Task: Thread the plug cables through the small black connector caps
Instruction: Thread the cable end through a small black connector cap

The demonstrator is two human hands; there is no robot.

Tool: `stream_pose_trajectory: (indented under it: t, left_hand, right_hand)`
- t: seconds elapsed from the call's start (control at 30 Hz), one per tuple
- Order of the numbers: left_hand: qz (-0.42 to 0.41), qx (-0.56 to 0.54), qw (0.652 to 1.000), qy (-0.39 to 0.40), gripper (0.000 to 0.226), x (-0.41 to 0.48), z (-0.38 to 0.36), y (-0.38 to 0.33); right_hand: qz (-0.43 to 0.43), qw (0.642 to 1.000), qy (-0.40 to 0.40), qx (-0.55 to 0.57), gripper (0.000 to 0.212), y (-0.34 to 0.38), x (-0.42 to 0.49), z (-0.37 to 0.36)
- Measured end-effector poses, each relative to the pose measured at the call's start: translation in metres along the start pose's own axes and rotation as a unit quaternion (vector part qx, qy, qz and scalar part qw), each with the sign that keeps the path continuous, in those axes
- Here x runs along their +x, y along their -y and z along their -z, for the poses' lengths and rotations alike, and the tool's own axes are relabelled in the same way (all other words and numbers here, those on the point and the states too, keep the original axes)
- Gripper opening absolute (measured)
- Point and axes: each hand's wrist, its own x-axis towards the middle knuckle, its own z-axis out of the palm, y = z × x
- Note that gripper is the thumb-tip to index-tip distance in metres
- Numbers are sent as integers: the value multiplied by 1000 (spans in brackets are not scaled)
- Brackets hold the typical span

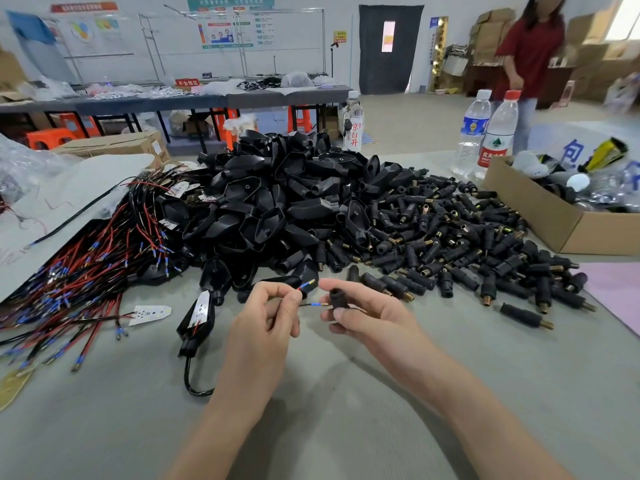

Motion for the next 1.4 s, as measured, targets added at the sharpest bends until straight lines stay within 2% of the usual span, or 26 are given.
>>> stream_pose_trajectory:
  t: [0.13, 0.23, 0.63, 0.83, 1.03, 1.27, 1.4]
  left_hand:
    - [-21, -8, 1000, -13, 9, -1, 3, -6]
    - [-28, -16, 999, -14, 9, -1, 4, -8]
    - [-42, 17, 999, 18, 14, -3, 4, -3]
    - [-42, 39, 997, 54, 10, -4, 3, -2]
    - [-52, 50, 996, 53, 12, -3, 0, -1]
    - [19, -89, 996, -7, 20, -1, 3, -10]
    - [44, -121, 992, -12, 20, -1, 3, -12]
  right_hand:
    - [38, 985, -34, -162, 50, 0, -1, 4]
    - [55, 970, -47, -232, 56, -1, 0, 6]
    - [74, 955, -48, -284, 41, -11, 2, 9]
    - [94, 955, -31, -280, 38, -12, 3, 8]
    - [54, 982, -15, -181, 41, -8, 2, 3]
    - [59, 990, -46, -119, 37, -4, 1, 2]
    - [52, 992, -41, -107, 38, -5, 1, 1]
